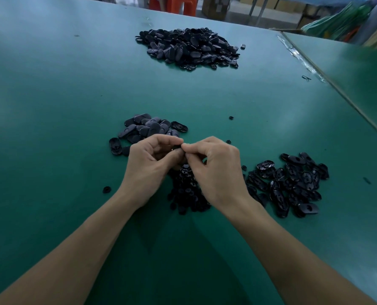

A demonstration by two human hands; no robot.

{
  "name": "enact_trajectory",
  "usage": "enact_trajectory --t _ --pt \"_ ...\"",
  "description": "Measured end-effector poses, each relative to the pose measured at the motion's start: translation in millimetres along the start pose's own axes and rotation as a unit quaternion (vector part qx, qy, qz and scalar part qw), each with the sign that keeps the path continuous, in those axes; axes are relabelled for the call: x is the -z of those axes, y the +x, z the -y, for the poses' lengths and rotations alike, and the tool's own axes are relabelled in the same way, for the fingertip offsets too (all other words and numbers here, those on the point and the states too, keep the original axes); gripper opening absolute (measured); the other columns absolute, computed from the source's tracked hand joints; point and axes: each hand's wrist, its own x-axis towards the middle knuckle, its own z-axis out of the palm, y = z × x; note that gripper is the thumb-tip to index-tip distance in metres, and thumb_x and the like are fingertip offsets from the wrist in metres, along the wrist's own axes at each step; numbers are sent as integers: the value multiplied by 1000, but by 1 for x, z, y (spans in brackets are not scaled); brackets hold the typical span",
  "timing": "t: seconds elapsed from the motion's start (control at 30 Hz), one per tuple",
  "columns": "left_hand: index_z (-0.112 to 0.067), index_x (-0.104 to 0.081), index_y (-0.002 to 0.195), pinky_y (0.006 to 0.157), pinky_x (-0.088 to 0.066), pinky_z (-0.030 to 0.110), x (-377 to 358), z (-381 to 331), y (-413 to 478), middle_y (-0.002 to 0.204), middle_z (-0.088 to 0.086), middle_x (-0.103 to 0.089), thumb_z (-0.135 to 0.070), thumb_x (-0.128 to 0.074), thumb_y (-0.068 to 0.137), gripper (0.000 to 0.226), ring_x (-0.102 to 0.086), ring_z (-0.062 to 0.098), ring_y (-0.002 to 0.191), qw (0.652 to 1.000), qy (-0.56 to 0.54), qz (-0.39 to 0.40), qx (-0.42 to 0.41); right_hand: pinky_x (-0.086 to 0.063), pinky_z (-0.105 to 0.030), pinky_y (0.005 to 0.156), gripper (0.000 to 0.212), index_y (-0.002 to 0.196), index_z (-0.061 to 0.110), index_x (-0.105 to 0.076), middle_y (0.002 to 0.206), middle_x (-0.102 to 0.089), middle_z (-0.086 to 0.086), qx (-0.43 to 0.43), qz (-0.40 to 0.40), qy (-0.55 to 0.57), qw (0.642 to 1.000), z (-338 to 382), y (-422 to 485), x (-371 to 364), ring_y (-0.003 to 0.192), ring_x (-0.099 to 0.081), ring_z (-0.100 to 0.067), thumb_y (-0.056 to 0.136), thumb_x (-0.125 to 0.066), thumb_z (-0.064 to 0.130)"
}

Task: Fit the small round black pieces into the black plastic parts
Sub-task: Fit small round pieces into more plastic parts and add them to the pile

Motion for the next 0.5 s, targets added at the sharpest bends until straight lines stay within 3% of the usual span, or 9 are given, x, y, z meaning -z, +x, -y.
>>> enact_trajectory --t 0.1,0.27,0.4,0.5 --pt "-14 -69 92 61 -54 17 0 0 0 77 -2 -76 4 -70 88 19 -69 5 67 1000 6 -5 6 -43 -5 73 16 102 14 -79 92 -70 -1 -16 30 45 998 -4 4 6 79 -63 -4 88 -72 9" --pt "-15 -69 92 57 -53 18 -1 0 1 76 1 -75 6 -71 86 22 -65 7 62 999 23 -2 22 -42 -5 68 20 97 27 -78 87 -68 9 -37 74 64 995 -13 14 18 74 -61 4 84 -76 12" --pt "-14 -66 99 57 -52 17 0 -1 1 71 0 -73 8 -69 86 25 -64 7 61 999 6 3 33 -56 -26 85 23 102 21 -77 87 -76 3 -69 140 133 979 -20 22 23 82 -72 -6 86 -73 6" --pt "-12 -66 101 57 -52 18 1 -1 1 70 1 -72 7 -70 86 25 -66 9 62 999 4 8 36 -57 -29 82 18 96 19 -78 80 -76 4 -76 145 146 976 -24 24 24 75 -71 -7 85 -74 5"
